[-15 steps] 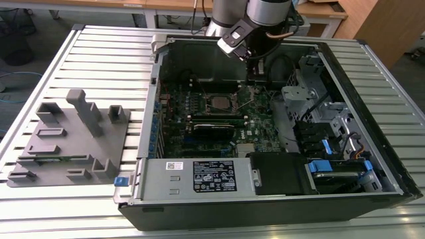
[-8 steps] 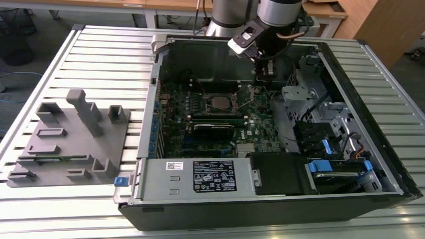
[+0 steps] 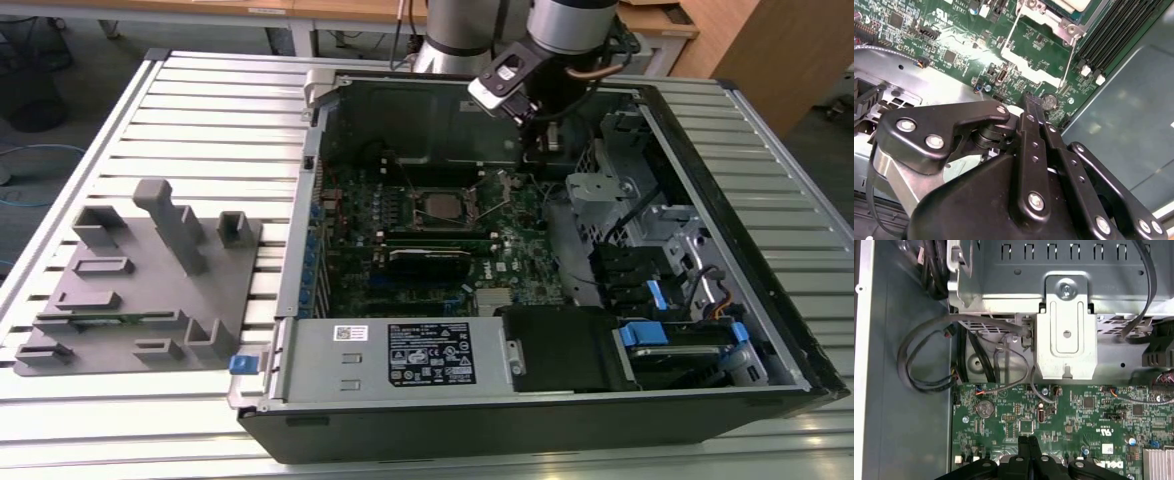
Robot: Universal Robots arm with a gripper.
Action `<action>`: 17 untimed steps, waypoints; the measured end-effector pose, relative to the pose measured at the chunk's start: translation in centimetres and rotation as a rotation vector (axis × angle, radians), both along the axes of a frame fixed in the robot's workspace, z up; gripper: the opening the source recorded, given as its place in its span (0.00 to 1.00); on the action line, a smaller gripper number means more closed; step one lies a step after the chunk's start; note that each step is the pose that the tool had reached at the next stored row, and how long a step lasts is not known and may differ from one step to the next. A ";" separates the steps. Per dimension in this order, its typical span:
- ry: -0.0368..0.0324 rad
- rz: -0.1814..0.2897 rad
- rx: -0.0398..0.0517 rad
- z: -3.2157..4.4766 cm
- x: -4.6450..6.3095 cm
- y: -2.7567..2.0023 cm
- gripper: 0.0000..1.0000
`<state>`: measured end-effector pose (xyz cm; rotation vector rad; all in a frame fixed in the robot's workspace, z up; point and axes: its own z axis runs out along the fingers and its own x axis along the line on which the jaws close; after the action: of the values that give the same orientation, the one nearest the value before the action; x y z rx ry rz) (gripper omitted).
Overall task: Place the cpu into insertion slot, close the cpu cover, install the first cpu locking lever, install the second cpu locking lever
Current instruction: 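Close the cpu cover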
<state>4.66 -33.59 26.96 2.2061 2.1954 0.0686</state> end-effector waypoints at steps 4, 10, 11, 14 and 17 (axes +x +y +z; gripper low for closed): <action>0.0000 0.000 0.0000 0.00 0.0 0.00 0.11; 0.0000 0.000 -0.0001 -0.52 0.0 0.00 0.11; 0.0000 0.000 -0.0001 -0.69 0.0 0.00 0.11; 0.0000 0.000 -0.0001 -1.20 0.0 0.00 0.11; 0.0000 0.000 -0.0002 -1.61 0.0 0.00 0.11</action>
<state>4.69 -33.59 25.35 2.2059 2.1955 0.0684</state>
